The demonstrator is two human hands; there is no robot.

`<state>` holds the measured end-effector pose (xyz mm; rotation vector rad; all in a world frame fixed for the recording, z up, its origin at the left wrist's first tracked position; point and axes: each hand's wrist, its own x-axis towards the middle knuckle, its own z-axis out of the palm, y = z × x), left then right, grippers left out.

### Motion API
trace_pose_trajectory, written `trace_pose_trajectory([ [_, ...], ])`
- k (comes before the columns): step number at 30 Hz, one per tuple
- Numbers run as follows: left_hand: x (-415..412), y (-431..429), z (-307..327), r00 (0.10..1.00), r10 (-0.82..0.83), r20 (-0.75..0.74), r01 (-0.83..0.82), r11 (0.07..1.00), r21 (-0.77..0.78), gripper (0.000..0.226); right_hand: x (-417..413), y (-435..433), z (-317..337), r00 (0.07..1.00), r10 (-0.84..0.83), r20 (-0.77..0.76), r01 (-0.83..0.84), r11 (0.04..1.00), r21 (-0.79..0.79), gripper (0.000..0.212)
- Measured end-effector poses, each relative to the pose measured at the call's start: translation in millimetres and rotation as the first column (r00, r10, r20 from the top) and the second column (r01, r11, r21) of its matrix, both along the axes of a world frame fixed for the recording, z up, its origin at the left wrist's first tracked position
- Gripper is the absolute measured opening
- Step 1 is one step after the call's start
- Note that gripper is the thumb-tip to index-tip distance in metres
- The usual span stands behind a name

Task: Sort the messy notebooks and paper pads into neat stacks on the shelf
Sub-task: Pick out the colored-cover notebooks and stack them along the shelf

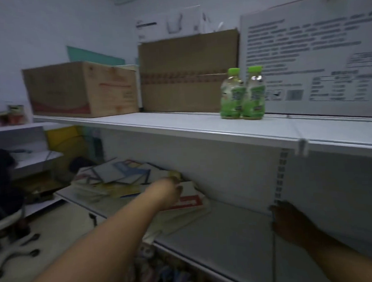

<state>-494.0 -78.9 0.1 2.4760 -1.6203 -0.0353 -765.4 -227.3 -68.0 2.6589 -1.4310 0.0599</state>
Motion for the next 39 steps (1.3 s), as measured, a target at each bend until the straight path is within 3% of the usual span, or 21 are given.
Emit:
trace_pose_trajectory([
  [3, 74.6, 46.7, -11.0, 0.989, 0.146, -0.03, -0.148, 0.984, -0.103, 0.047, 91.1, 27.9, -14.5, 0.967, 0.255, 0.029, -0.257, 0.961, 0.106, 0.057],
  [6, 114.2, 71.9, -25.5, 0.972, 0.232, -0.028, -0.233, 0.972, -0.026, 0.054, 158.3, 46.2, -25.0, 0.923, 0.366, 0.117, -0.38, 0.913, 0.145, 0.063],
  [10, 145.2, 79.9, -37.4, 0.97, 0.213, -0.116, -0.214, 0.977, 0.011, 0.055, 232.0, 68.9, -17.4, 0.848, 0.523, 0.083, -0.527, 0.818, 0.231, 0.062],
  [13, 158.8, 65.6, -31.7, 0.982, 0.166, -0.094, -0.165, 0.986, 0.018, 0.05, 271.5, 59.4, -3.1, 0.812, 0.57, 0.123, -0.582, 0.776, 0.245, 0.06],
  [18, 175.0, 2.7, -26.8, 0.993, 0.08, -0.09, -0.073, 0.994, 0.085, 0.041, 296.2, 12.2, 3.6, 0.851, 0.476, 0.223, -0.523, 0.806, 0.277, 0.054],
  [21, 177.8, -36.5, -34.8, 0.99, 0.006, -0.143, 0.007, 0.996, 0.087, 0.049, 303.0, -13.1, 1.5, 0.847, 0.434, 0.307, -0.501, 0.845, 0.189, 0.044],
  [25, 183.2, -73.6, -48.6, 0.99, -0.136, 0.041, 0.124, 0.968, 0.216, 0.073, 306.1, -34.9, -2.8, 0.824, 0.41, 0.391, -0.474, 0.877, 0.078, 0.039],
  [27, 187.3, -87.6, -50.2, 0.986, -0.166, 0.03, 0.152, 0.951, 0.271, 0.079, 303.4, -40.2, -3.9, 0.823, 0.375, 0.426, -0.446, 0.892, 0.077, 0.035],
  [31, 195.9, -113.9, -48.4, 0.974, -0.199, -0.112, 0.226, 0.911, 0.345, 0.068, 294.4, -50.0, -9.7, 0.828, 0.227, 0.513, -0.304, 0.95, 0.07, 0.035],
  [33, 205.4, -120.3, -45.0, 0.951, -0.234, -0.204, 0.29, 0.903, 0.317, 0.05, 289.1, -49.6, -9.2, 0.761, 0.146, 0.632, -0.194, 0.981, 0.008, 0.028],
  [35, 226.3, -118.2, -32.7, 0.901, -0.216, -0.376, 0.309, 0.928, 0.207, 0.054, 291.3, -41.8, -5.1, 0.629, -0.113, 0.769, -0.044, 0.982, 0.181, 0.023],
  [37, 255.7, -109.5, -12.4, 0.805, -0.186, -0.563, 0.246, 0.969, 0.032, 0.05, 300.8, -31.8, -3.6, 0.439, -0.399, 0.805, 0.007, 0.897, 0.441, 0.022],
  [38, 272.0, -103.3, -3.0, 0.731, -0.182, -0.657, 0.204, 0.978, -0.044, 0.048, 306.6, -23.2, -4.6, 0.471, -0.434, 0.768, 0.038, 0.88, 0.473, 0.028],
  [39, 286.1, -96.2, 4.0, 0.666, -0.193, -0.721, 0.171, 0.98, -0.105, 0.047, 312.7, -14.2, -8.9, 0.571, -0.438, 0.694, 0.084, 0.872, 0.482, 0.039],
])
